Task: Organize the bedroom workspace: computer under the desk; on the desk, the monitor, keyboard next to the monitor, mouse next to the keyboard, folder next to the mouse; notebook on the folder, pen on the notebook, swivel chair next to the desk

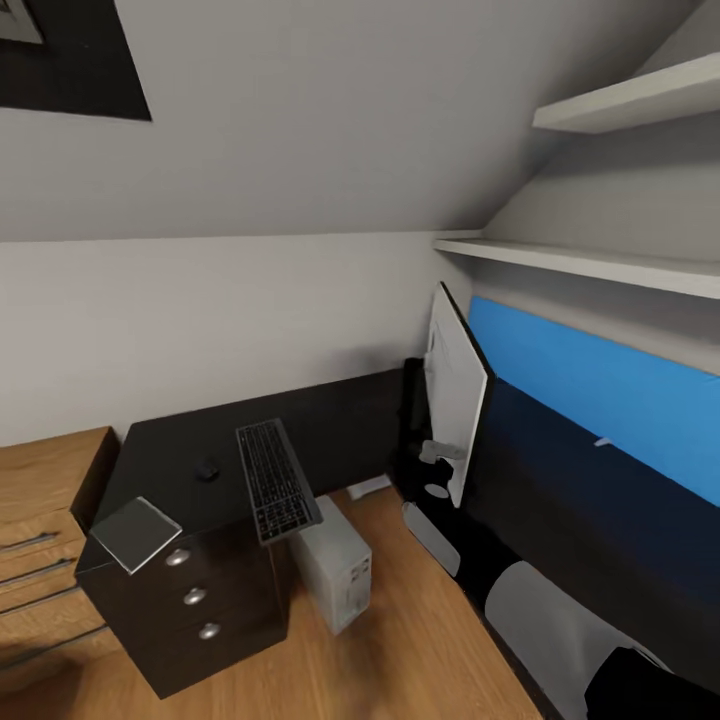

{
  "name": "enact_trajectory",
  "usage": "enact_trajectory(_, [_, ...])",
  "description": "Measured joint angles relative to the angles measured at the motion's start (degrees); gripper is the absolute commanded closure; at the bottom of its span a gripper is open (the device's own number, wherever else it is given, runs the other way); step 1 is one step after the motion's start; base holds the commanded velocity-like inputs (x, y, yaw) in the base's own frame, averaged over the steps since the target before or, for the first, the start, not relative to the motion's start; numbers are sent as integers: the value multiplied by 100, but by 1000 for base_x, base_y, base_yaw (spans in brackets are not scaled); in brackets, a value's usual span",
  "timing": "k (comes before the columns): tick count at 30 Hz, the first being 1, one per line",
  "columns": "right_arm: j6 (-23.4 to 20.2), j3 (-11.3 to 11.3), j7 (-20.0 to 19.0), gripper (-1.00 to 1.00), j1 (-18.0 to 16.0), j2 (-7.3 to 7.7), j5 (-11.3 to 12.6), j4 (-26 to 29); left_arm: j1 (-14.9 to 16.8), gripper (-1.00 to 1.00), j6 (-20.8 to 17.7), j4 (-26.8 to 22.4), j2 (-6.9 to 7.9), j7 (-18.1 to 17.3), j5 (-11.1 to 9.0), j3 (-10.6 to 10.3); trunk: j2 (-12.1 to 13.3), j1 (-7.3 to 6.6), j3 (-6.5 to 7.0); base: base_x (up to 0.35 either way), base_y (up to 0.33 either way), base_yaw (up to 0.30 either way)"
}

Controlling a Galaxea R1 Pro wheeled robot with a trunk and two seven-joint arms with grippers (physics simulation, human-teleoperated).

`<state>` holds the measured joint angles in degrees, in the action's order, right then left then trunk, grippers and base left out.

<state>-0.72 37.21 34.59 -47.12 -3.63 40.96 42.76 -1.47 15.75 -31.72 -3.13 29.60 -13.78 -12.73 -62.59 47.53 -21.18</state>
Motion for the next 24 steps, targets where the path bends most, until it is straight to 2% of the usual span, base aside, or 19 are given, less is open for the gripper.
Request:
enact_trajectory(13, [1, -2, 3, -100, 0, 2, 3, 0, -1, -100, 13, -9, 9, 23, -12, 25, 0, 0, 0, 0, 0, -249])
enact_trajectory(24, [0, 9, 0, -100, -1, -17, -3, 6, -2, -100, 9, -11, 9, 15, -12, 28, 0, 0, 0, 5, 0, -40])
